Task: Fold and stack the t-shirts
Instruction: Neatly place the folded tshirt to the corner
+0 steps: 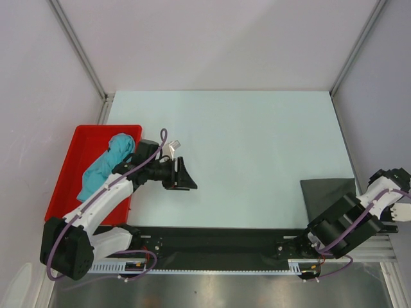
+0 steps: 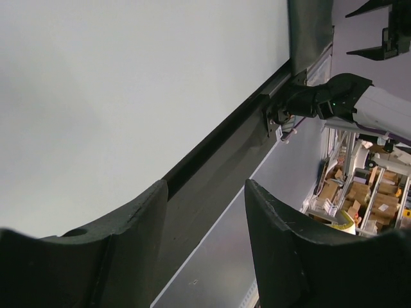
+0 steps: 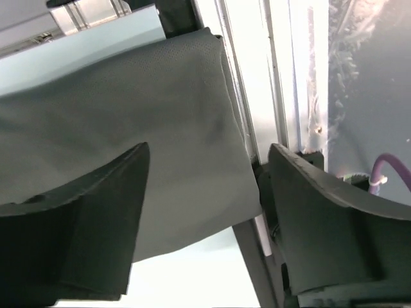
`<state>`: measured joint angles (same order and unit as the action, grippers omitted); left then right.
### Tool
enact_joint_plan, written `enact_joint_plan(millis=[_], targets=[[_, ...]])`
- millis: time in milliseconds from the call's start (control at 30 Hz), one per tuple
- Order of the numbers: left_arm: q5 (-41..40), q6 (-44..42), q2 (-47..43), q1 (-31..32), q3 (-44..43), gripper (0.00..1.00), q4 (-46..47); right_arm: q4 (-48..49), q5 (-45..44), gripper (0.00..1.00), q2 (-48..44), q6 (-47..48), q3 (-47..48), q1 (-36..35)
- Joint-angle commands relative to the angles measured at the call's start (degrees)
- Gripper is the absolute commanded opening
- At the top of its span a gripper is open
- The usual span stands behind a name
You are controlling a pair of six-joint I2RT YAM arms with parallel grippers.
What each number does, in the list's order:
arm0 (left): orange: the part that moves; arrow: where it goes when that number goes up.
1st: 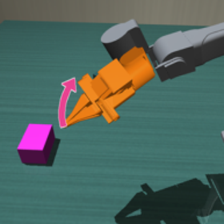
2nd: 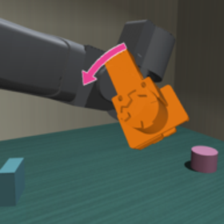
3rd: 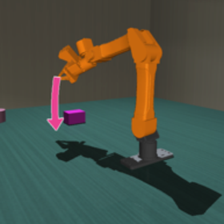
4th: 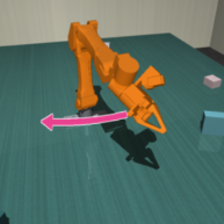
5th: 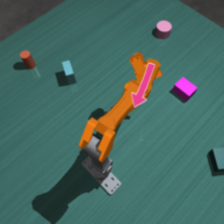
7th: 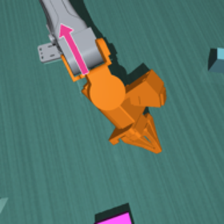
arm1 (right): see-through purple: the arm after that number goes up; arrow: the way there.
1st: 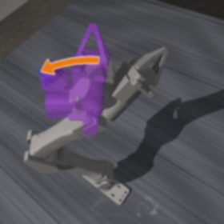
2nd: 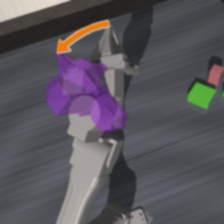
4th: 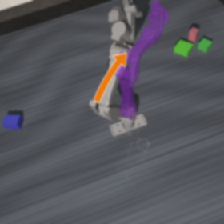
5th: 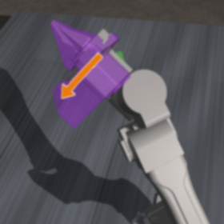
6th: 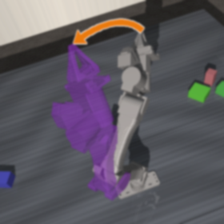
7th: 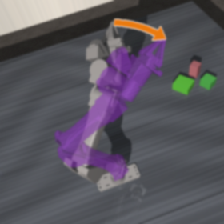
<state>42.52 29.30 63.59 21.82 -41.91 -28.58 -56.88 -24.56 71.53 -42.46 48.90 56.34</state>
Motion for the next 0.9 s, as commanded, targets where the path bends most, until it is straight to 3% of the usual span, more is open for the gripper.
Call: enact_joint_plan(millis=[0, 133, 200, 400, 533, 633, 733, 867], targets=[[2.2, -1.5, -0.2, -0.4, 0.0, 0.57, 1.9, -3.8, -4.4, 0.81, -2.8, -1.9, 4.2, 0.0], [2.0, -1.5, -0.6, -0.4, 0.5, 0.57, 2.0, -3.9, -4.8, 0.76, -5.3, -3.1, 5.6, -7.2], [2.0, -1.4, -0.5, -0.4, 0.8, 0.57, 2.3, -1.9, -5.6, 0.68, -4.7, -4.1, 6.1, -16.1], [1.3, -0.6, -0.7, -0.4, 0.5, 0.57, 2.5, -1.0, -8.1, 0.69, 1.2, -10.2, 4.9, -33.8], [0.4, -0.2, -1.3, -0.4, 0.5, 0.57, 1.7, 3.3, -4.6, 0.68, 4.0, -10.6, 2.8, -38.2], [-0.6, 0.0, -2.0, -0.4, 0.4, 0.57, 0.9, 5.6, -4.4, 0.58, 7.3, -10.5, 2.2, -40.6], [-1.5, 0.3, -2.7, -0.4, 0.1, 0.57, 0.2, 8.8, -4.8, 0.35, 10.0, -10.0, 1.8, -42.3], [-2.8, 0.1, -3.0, -0.4, -0.7, 0.57, -1.4, 12.2, -4.0, 0.31, 13.5, -8.8, 1.7, -42.5]])
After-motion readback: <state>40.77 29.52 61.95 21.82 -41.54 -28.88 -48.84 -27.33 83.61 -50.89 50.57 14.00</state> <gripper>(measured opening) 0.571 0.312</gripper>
